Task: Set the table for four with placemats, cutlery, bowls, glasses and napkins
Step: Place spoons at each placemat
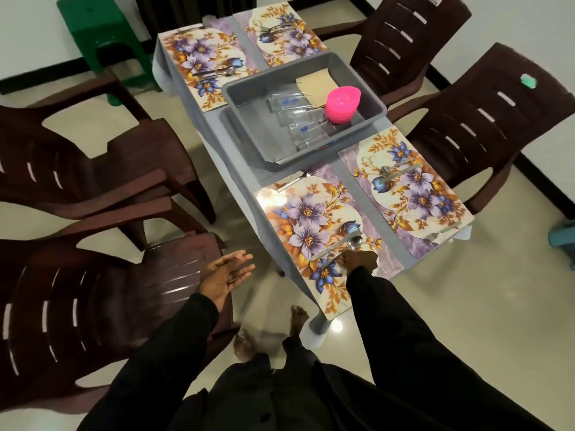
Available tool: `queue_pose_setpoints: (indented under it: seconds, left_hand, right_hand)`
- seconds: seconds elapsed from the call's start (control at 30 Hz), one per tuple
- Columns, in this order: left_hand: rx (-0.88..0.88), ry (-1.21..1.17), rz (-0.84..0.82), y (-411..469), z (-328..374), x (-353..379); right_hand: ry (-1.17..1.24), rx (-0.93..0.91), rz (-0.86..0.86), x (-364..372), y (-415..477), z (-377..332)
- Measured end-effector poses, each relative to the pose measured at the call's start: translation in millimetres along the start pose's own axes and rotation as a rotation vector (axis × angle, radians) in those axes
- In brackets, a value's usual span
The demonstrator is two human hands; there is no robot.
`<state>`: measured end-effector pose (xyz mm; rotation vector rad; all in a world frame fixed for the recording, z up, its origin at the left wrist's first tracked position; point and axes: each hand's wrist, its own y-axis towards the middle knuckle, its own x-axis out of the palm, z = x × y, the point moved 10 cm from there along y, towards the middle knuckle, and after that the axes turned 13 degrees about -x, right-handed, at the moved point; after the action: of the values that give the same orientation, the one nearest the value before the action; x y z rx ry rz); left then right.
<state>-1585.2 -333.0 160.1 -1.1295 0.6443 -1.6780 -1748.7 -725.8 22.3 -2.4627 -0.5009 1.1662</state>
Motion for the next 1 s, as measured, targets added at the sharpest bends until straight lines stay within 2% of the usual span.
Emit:
queue_pose_setpoints:
  seconds: [0.27, 0.4, 0.63, 0.77, 0.87, 1.0]
  left_hand:
    - [0.025, -0.043, 0.016, -16.0, -8.9, -13.4]
    - [0.043, -0.037, 0.025, -24.3, -12.4, -21.2]
    - [0.062, -0.047, 0.011, -36.1, -23.2, -29.8]
    - [0.091, -0.011, 0.023, -48.5, -32.1, -36.7]
    - [0.142, -0.012, 0.058, -66.0, -39.4, -46.3]
    - [0.220, -0.035, 0.132, -97.2, -44.3, -61.5]
  right_hand:
    - [0.012, -0.090, -0.016, -15.4, -26.2, -25.1]
    - [-0.081, -0.136, -0.053, -23.6, -41.5, -37.8]
    - [-0.039, -0.373, -0.066, -38.3, -85.7, -56.8]
    - [-0.068, -0.601, -0.206, -36.3, -138.8, -79.6]
    - [-0.087, -0.737, -0.403, -20.8, -179.8, -92.9]
    - [-0.092, -0.955, -0.567, 0.4, -227.9, -114.1]
